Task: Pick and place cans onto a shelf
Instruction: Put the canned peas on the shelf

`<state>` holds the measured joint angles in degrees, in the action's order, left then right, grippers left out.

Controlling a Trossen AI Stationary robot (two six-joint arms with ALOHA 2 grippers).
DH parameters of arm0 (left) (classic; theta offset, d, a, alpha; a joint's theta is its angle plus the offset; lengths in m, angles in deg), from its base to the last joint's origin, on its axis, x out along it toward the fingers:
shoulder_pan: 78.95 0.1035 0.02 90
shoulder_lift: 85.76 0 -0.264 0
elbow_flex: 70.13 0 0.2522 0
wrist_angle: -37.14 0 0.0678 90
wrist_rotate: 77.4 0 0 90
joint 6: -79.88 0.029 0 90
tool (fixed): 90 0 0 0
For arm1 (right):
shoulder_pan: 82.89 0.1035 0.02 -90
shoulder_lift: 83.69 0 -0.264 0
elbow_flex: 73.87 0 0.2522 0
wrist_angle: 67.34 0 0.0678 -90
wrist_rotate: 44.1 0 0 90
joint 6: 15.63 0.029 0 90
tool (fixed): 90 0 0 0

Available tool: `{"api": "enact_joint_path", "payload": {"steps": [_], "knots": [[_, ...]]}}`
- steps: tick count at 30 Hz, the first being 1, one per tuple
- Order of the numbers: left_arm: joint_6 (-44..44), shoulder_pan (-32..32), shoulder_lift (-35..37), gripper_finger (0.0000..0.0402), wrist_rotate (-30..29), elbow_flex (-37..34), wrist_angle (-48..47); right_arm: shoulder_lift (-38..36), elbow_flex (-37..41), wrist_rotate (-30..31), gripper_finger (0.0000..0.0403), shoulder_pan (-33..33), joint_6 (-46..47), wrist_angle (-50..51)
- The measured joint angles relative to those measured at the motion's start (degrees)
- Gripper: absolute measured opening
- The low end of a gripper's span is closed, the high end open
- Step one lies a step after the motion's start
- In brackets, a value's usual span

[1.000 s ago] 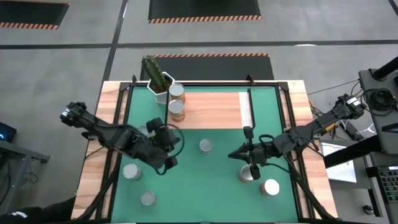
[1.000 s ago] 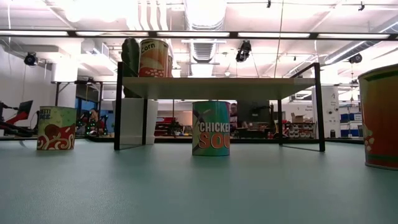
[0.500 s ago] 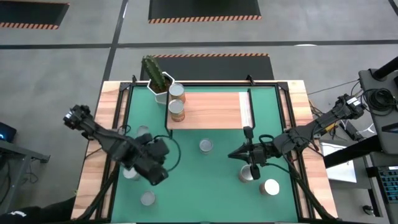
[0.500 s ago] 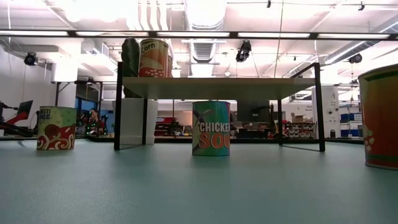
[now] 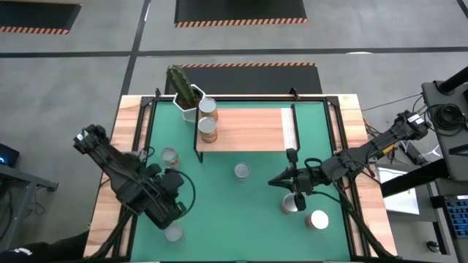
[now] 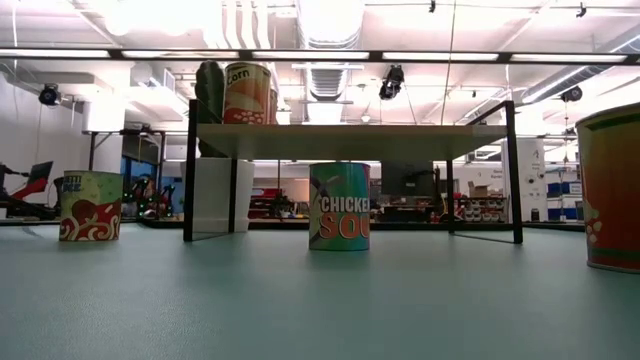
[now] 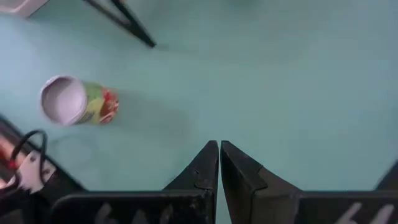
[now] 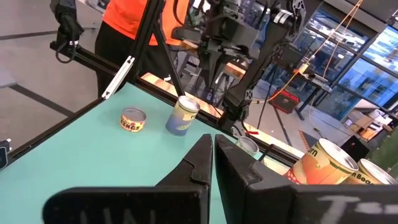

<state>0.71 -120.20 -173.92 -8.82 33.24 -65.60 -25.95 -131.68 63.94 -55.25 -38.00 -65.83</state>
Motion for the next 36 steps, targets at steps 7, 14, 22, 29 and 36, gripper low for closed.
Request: {"api": "enact_joint_path", "payload": {"steps": [7, 14, 22, 29, 36], "knots": [[-3.44, 0.0, 0.68, 0.0, 2.26, -4.24, -0.61, 0.0, 0.04, 0.0, 0.0009, 0.0, -0.04, 0.0], [-6.29, 0.0, 0.79, 0.0, 5.65, -7.45, -0.71, 0.0, 0.07, 0.0, 0.0009, 0.0, -0.13, 0.02], [-16.79, 0.26, 2.05, 0.002, 15.51, -10.68, -0.93, 0.0, 0.07, 0.02, 0.0009, 0.0, -0.2, 0.02], [-22.09, 0.26, 3.72, 0.0133, 21.34, -15.43, 2.16, 0.02, 0.07, 0.02, 0.0009, -0.02, -0.2, 0.06], [-24.0, 0.2, 3.72, 0.0284, 22.76, -18.55, 2.92, 0.04, 0.07, 0.02, 0.0009, 0.0, -0.2, 0.52]]}}
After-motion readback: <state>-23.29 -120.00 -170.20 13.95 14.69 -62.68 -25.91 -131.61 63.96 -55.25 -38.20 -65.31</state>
